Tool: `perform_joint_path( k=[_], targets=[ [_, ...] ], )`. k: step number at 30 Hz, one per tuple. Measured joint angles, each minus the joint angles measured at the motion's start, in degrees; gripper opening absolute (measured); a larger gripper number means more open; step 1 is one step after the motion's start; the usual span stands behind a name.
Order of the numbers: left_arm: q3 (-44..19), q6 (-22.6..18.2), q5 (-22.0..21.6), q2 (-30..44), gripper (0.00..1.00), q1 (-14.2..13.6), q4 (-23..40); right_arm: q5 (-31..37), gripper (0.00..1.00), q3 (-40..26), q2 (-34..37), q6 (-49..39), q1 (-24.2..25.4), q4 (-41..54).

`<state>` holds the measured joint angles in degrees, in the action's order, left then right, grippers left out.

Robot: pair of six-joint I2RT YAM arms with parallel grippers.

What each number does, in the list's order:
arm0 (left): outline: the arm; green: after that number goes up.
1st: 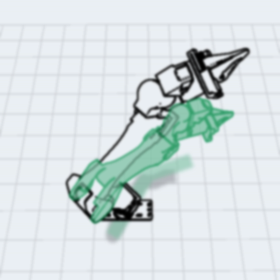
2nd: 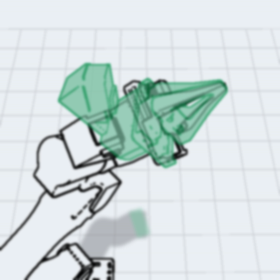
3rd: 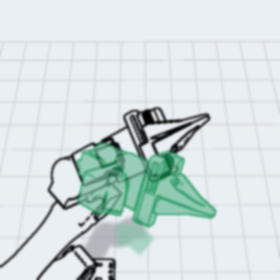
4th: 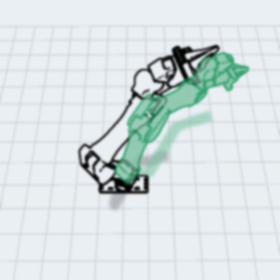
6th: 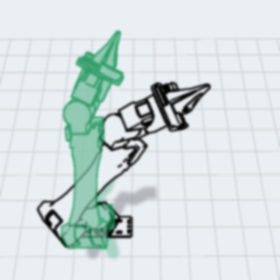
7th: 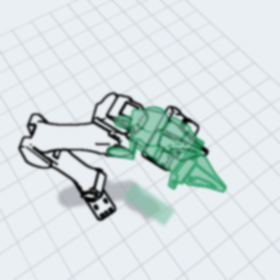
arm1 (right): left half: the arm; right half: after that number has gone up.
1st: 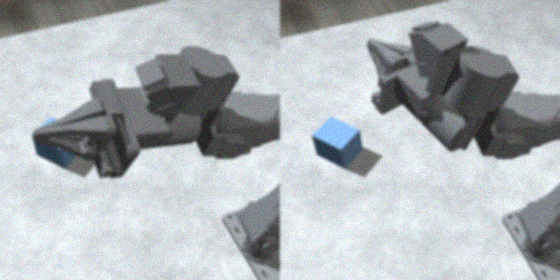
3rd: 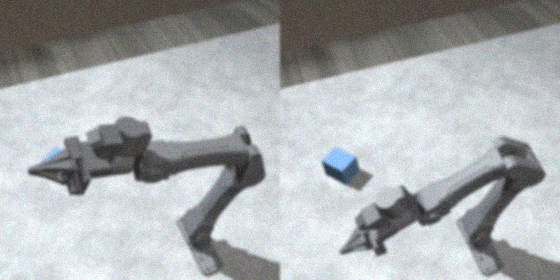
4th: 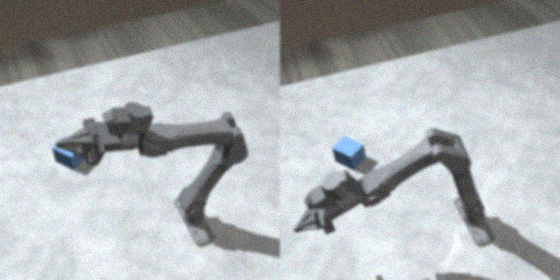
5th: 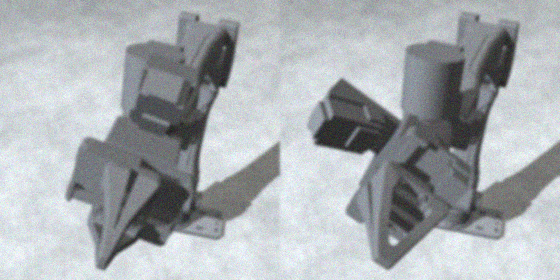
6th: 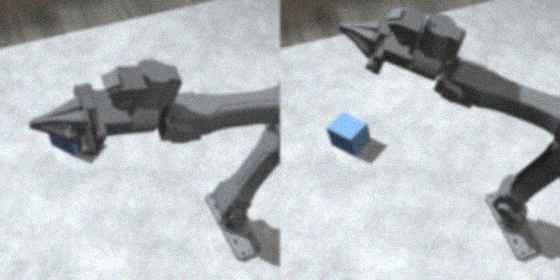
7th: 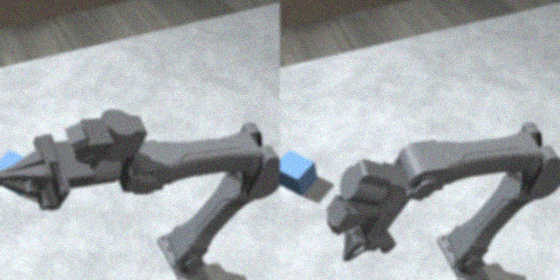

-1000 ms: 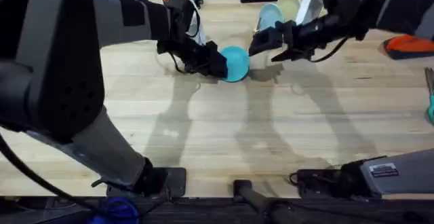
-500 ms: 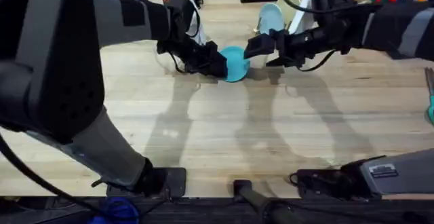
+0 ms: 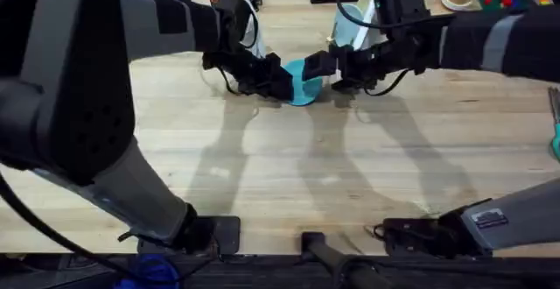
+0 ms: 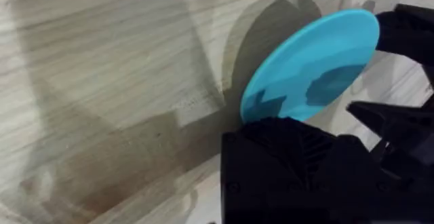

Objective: Pick up the plates from the table one by one and place each into a slot on the dish rack.

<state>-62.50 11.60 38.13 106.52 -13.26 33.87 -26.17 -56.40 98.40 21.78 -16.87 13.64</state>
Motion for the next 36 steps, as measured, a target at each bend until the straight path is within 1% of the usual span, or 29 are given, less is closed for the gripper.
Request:
perform_joint_path(
  k=[15,22,26,29,32,34,36],
  targets=[
    [0.00,0.00,-0.13,0.00,0.042,0.00,0.00,-0.02,0.993,0.00,0.12,2.91,0.01,-2.09],
    [0.00,0.00,-0.15,0.00,0.042,0.00,0.02,0.48,0.989,0.00,0.25,3.48,-1.22,-3.04],
    [0.00,0.00,-0.15,0.00,0.042,0.00,0.01,0.48,0.910,0.01,0.25,3.56,-2.94,-4.18],
    [0.00,0.00,-0.15,0.00,0.042,0.00,0.03,0.66,0.903,0.02,0.25,3.90,-3.49,-4.58],
    [0.00,0.00,-0.17,0.00,0.042,0.00,0.04,1.28,0.870,0.02,0.25,4.76,-3.49,-4.62],
    [0.00,0.00,-0.15,0.00,0.043,0.00,0.04,1.54,0.829,0.00,0.24,5.13,-3.49,-4.62],
    [0.00,0.00,-0.17,0.00,0.043,0.00,0.12,1.72,0.751,0.01,0.25,5.47,-3.49,-4.62]
  ],
)
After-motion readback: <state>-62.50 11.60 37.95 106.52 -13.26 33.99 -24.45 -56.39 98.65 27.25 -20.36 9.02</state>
